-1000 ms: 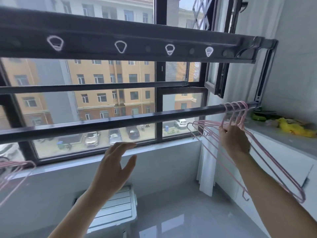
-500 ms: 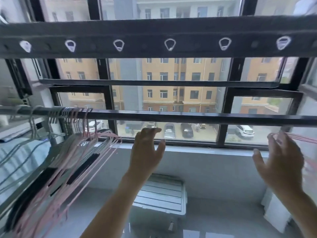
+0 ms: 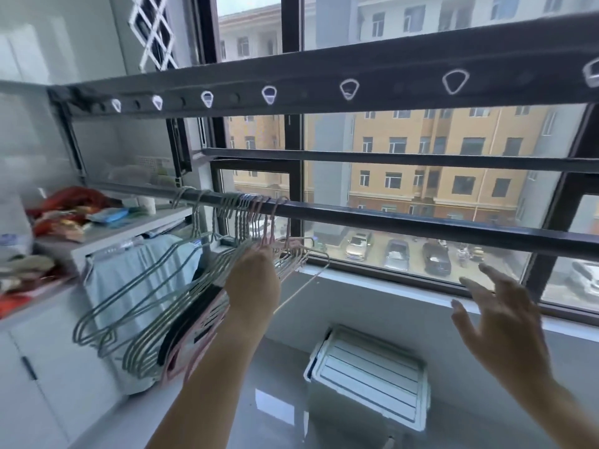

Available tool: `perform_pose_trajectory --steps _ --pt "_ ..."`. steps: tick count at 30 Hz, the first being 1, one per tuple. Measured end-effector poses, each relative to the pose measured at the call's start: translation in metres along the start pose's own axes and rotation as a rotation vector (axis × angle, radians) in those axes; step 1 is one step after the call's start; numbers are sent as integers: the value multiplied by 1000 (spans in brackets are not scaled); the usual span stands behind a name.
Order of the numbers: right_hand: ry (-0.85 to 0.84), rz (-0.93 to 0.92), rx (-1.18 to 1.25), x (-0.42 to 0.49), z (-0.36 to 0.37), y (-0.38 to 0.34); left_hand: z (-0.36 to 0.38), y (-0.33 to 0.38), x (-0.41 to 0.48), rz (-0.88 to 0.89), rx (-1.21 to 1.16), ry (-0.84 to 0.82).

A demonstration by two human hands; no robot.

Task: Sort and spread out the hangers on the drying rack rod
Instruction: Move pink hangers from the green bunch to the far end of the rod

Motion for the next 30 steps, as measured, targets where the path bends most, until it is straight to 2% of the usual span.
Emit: perform_pose_trajectory --steps 6,11,17,24,27,30 --pt "-25 -43 4 -9 6 -11 -3 36 27 73 3 7" --pt "-52 -35 -24 -22 0 -1 30 85 33 185 37 -89" --pt "-151 34 -48 -37 0 28 87 148 -15 449 -174 -237" --pt "-295 147 14 -52 1 61 86 220 -72 763 -559 -211" --pt "-377 218 115 -59 3 74 78 239 -84 829 -694 -178" --pt "-343 301 300 -61 -11 81 78 256 -91 865 -803 -203"
Point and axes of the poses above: each hand's wrist, its own x-axis towards the middle knuckle, its own z-axis out of the palm, y = z × x, the point moved 10 cm from there along x, towards the middle knuckle, and after that the axes turned 1 degree about x, right-handed, at the moved point
